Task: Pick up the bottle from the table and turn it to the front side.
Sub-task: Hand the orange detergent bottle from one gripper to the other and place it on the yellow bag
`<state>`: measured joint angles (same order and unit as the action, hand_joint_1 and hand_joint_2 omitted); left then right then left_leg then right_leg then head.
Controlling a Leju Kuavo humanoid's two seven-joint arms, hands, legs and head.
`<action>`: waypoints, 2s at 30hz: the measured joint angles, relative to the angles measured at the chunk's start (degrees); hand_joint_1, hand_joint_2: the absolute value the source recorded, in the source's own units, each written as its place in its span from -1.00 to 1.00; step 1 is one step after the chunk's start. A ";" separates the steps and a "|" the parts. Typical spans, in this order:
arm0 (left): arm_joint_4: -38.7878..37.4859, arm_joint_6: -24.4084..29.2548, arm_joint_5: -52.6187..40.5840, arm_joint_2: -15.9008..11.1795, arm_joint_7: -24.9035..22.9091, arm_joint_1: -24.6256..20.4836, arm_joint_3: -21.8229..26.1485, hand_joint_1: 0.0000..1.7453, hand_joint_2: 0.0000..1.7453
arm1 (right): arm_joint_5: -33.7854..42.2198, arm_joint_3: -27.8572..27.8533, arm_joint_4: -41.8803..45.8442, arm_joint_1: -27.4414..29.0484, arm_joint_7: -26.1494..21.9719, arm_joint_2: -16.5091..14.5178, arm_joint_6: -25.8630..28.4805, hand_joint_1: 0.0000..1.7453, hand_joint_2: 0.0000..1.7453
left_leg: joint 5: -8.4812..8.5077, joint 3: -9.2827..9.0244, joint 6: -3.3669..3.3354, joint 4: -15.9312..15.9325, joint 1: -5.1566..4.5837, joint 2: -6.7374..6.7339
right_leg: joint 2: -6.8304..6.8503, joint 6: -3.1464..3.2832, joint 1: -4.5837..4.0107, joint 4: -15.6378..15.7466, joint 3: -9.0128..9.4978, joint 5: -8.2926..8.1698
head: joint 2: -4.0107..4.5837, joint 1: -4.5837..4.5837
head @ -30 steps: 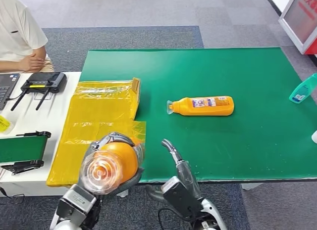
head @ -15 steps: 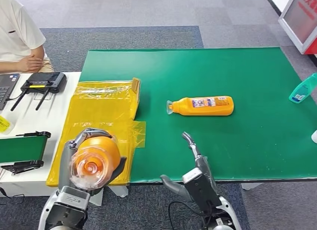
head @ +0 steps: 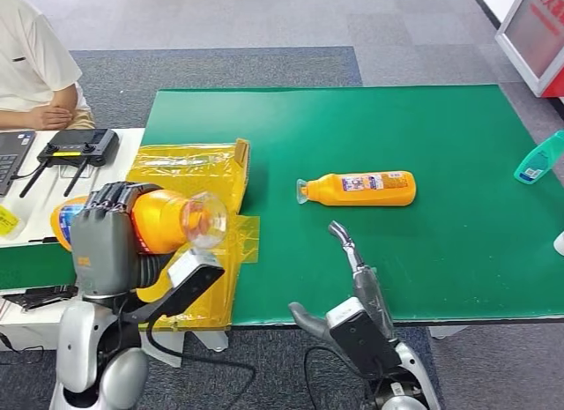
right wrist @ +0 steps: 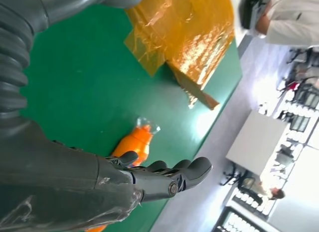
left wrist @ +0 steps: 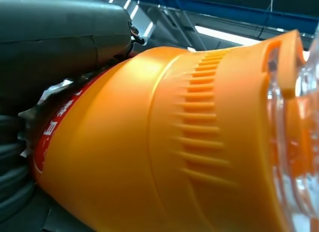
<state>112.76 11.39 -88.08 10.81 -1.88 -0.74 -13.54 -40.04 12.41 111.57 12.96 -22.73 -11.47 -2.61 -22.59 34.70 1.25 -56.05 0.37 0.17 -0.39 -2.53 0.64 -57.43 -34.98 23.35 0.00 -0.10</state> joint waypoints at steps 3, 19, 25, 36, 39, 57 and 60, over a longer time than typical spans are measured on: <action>-8.13 0.05 -1.63 -4.49 -5.11 -5.27 -1.72 1.00 1.00 | 1.41 0.83 -1.02 -2.40 -0.97 0.19 -0.73 -1.00 1.00 | 0.08 -0.01 0.06 0.00 0.01 -0.01 | -0.01 0.07 -0.03 -0.01 -0.03 -0.09 | 0.00 0.02; -33.11 -1.58 -1.91 -14.29 -8.79 -17.11 -9.93 1.00 1.00 | 2.82 3.64 -4.53 -6.56 -1.82 2.01 -0.78 -1.00 1.00 | 0.17 0.08 0.11 0.00 0.03 -0.01 | -0.03 0.05 -0.06 -0.02 -0.11 -0.14 | 0.00 0.01; -41.77 -1.50 -1.91 -12.42 -5.69 -19.19 -7.36 1.00 1.00 | 3.03 3.99 -4.54 -6.88 -1.82 2.57 -0.76 -1.00 1.00 | 0.18 0.08 0.12 0.00 0.03 -0.01 | -0.03 0.05 -0.06 -0.02 -0.10 -0.15 | 0.00 0.02; -53.01 2.54 -0.19 -4.70 0.08 -19.60 2.83 1.00 1.00 | 3.73 3.68 -4.55 -6.37 -1.82 3.03 -0.77 -1.00 1.00 | 0.16 0.14 0.10 0.00 0.03 -0.01 | -0.03 0.04 -0.06 -0.02 -0.14 -0.15 | 0.00 0.01; -54.51 2.91 -0.55 -2.39 1.46 -19.68 4.62 1.00 1.00 | 3.89 3.54 -4.70 -6.35 -1.89 3.03 -0.84 -1.00 1.00 | 0.16 0.14 0.10 0.00 0.02 -0.01 | -0.03 0.04 -0.05 -0.02 -0.14 -0.15 | 0.00 0.01; -60.68 4.50 -1.93 1.48 1.40 -21.70 5.88 0.50 1.00 | 4.50 2.76 -6.01 -6.68 -2.37 3.03 -1.08 -1.00 1.00 | 0.16 0.14 0.10 0.00 0.02 -0.01 | -0.03 0.04 -0.05 -0.02 -0.15 -0.16 | 0.00 0.01; -61.29 4.36 -1.71 1.51 0.98 -21.99 5.81 -1.00 1.00 | 4.69 2.63 -6.12 -6.69 -2.47 3.03 -1.15 -1.00 1.00 | 0.17 0.14 0.10 0.00 0.02 -0.01 | -0.03 0.04 -0.05 -0.02 -0.15 -0.16 | 0.00 0.01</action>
<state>51.47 15.75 -89.78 12.32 -0.90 -22.73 -7.73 -35.34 15.04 105.45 6.27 -25.20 -8.44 -3.75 -22.42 34.84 1.36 -56.06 0.39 0.16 -0.42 -2.49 0.59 -57.45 -35.13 23.19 0.00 -0.09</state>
